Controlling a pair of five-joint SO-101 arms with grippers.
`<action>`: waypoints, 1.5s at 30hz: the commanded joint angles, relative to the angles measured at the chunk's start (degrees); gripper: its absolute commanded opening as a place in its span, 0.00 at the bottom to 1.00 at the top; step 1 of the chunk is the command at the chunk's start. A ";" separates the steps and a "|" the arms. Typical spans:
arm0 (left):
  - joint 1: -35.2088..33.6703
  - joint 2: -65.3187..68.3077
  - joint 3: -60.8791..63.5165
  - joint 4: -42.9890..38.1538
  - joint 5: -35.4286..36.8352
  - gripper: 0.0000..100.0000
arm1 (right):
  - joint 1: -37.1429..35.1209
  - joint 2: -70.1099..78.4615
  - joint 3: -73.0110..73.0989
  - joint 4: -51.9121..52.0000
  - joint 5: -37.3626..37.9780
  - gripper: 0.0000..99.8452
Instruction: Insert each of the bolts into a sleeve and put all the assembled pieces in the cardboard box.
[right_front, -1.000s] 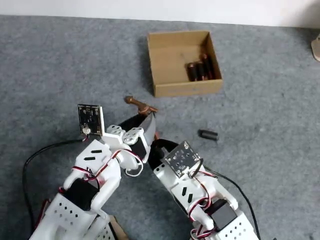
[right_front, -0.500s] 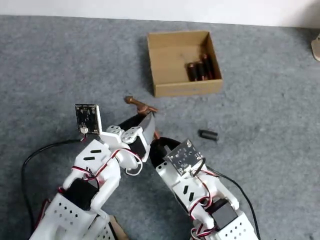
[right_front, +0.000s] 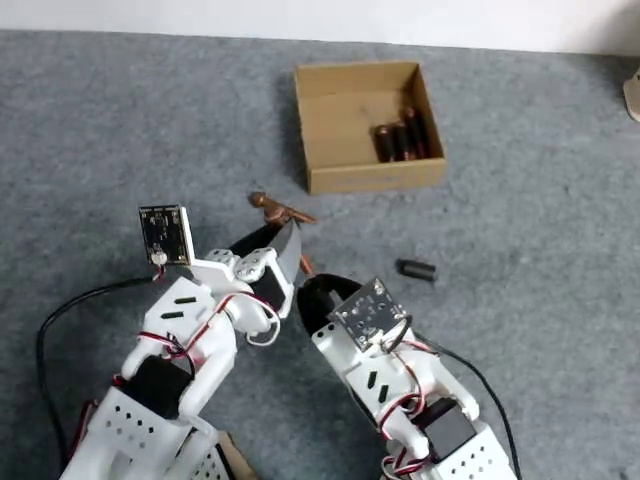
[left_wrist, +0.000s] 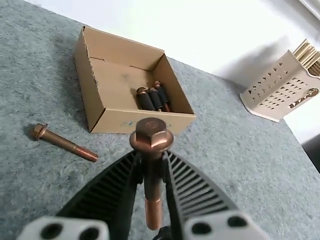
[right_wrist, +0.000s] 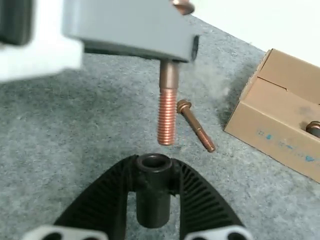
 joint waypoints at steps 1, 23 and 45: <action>0.04 -1.01 -1.98 -0.26 -0.70 0.00 | 0.75 -0.66 -0.84 -0.13 -0.18 0.01; 4.62 -1.10 -2.42 1.93 -4.04 0.00 | 0.84 -0.66 -0.57 -0.13 2.02 0.01; 5.76 -1.10 -2.51 2.37 -4.40 0.00 | 4.44 -0.66 1.36 -8.66 2.73 0.01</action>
